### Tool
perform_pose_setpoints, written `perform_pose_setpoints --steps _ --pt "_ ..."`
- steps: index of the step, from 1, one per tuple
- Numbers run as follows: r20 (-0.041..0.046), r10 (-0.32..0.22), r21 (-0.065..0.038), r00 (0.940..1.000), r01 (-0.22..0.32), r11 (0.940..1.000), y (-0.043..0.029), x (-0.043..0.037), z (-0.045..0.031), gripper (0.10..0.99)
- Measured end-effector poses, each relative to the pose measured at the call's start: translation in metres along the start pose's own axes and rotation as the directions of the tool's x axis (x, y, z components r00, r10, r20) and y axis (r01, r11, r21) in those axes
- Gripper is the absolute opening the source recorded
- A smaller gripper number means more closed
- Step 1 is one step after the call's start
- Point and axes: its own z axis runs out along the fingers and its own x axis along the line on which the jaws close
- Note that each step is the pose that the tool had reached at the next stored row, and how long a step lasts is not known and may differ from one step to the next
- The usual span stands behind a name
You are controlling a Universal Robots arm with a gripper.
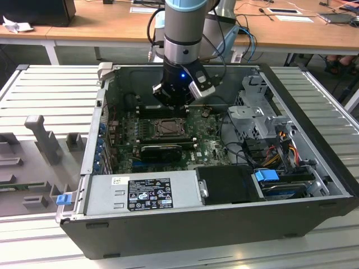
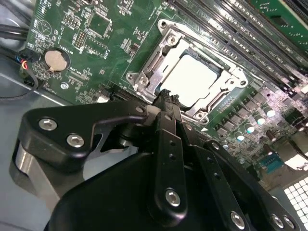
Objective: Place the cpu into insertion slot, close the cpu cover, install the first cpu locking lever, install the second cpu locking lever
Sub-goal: 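Install the second cpu locking lever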
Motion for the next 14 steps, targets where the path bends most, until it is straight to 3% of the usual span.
perform_pose_setpoints --steps 5,8,11,14 --pt "0.0000 0.000 0.000 1.0000 0.000 1.0000 -0.0101 0.0006 -0.0008 0.106" --pt "0.0000 0.000 0.000 1.0000 0.000 1.0000 -0.0203 0.0011 -0.0017 0.106" --pt "-0.0001 0.000 0.000 1.0000 0.000 1.0000 -0.0231 0.0013 -0.0036 0.106" --pt "0.0000 0.000 0.000 1.0000 0.000 1.0000 -0.0230 0.0012 -0.0106 0.106"
